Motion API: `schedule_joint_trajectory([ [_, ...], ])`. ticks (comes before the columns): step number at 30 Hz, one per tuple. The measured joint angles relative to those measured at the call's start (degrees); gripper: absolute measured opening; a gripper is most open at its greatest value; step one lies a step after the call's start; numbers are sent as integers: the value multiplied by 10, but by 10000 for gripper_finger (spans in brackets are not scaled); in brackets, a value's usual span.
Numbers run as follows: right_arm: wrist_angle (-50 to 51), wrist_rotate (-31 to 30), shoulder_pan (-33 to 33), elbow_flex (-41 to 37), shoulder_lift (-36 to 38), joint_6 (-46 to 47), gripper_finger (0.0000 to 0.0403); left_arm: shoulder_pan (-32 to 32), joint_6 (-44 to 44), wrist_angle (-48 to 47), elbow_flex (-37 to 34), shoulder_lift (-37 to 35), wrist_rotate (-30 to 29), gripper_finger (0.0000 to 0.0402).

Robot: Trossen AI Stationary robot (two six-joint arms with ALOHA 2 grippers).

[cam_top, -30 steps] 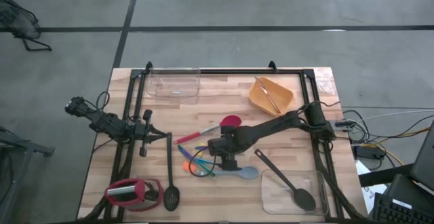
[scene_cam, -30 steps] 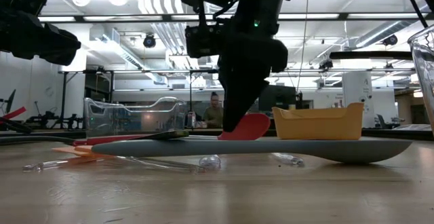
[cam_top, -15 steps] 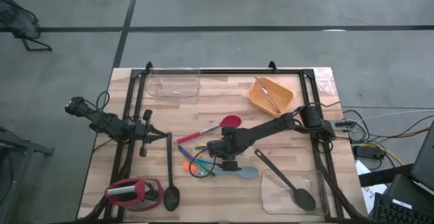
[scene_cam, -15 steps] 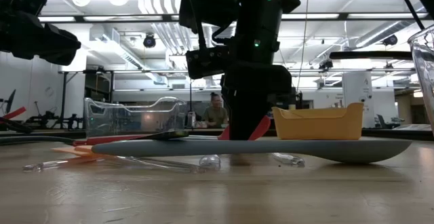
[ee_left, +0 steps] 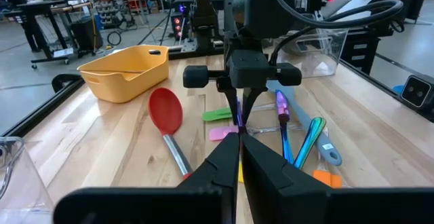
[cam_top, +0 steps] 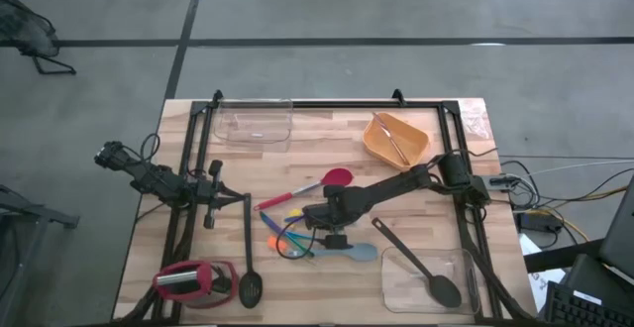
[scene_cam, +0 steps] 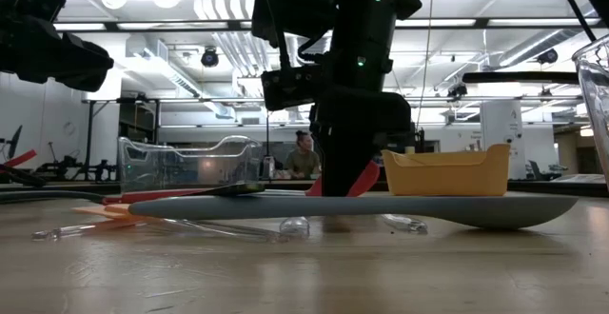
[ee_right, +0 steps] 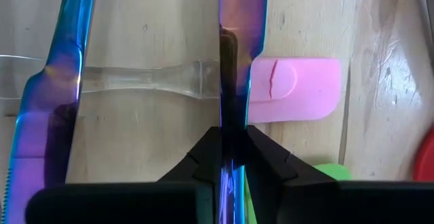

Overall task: Pick & Place Kitchen Items
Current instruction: Put the blue knife into the yellow bin

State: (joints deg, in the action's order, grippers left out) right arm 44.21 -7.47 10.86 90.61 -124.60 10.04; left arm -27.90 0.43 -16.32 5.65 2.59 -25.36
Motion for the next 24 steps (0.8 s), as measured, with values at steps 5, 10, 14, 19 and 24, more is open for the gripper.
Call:
schedule_joint_trajectory([
  [5,1,0,0,0,2,0,57,0,0,0,0,0,0,23],
  [10,10,-2,-1,3,10,0,48,0,0,0,0,0,0,23],
  [14,11,-2,-1,8,24,0,44,0,0,0,0,0,0,23],
  [19,6,-3,-1,8,40,3,54,0,0,0,0,0,0,23],
  [24,6,-46,-5,9,62,10,51,0,0,0,0,0,0,23],
])
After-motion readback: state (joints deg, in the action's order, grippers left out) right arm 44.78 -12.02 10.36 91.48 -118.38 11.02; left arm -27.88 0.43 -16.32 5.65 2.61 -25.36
